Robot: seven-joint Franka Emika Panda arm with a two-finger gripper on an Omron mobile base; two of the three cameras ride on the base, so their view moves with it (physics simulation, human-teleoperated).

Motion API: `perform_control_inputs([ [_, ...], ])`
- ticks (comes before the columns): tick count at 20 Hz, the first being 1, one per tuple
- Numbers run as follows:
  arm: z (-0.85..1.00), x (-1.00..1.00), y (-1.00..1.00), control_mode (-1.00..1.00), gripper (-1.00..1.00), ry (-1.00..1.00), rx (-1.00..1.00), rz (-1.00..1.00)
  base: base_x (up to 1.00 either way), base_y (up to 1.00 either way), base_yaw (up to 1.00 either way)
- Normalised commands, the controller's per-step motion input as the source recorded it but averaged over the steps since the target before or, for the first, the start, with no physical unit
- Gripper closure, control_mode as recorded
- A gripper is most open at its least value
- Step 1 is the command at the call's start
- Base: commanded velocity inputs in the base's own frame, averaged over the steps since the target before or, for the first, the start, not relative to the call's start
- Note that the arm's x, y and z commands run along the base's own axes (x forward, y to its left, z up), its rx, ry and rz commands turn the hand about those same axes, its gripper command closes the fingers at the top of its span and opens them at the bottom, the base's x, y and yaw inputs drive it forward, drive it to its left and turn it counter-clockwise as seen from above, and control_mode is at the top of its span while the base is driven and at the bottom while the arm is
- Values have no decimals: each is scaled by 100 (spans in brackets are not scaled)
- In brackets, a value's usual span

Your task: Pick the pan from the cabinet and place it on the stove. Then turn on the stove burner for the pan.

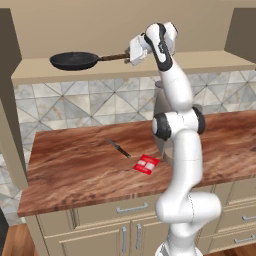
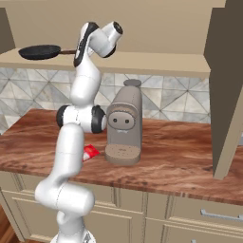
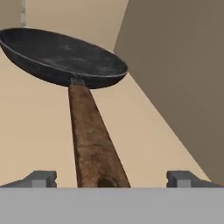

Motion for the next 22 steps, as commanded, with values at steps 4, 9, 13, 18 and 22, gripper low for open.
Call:
perform_control_inputs([
  [4, -28, 18, 23, -100, 100, 5, -7, -1, 0, 0, 0],
  [9, -51, -1, 23, -100, 100, 13, -10, 3, 0, 0, 0],
  [13, -40, -29, 6, -100, 100, 3, -1, 2, 0, 0, 0],
  [18, -27, -50, 0, -100, 100, -3, 0, 0, 0, 0, 0],
  [22, -26, -71, 0, -100, 100, -11, 1, 0, 0, 0, 0],
])
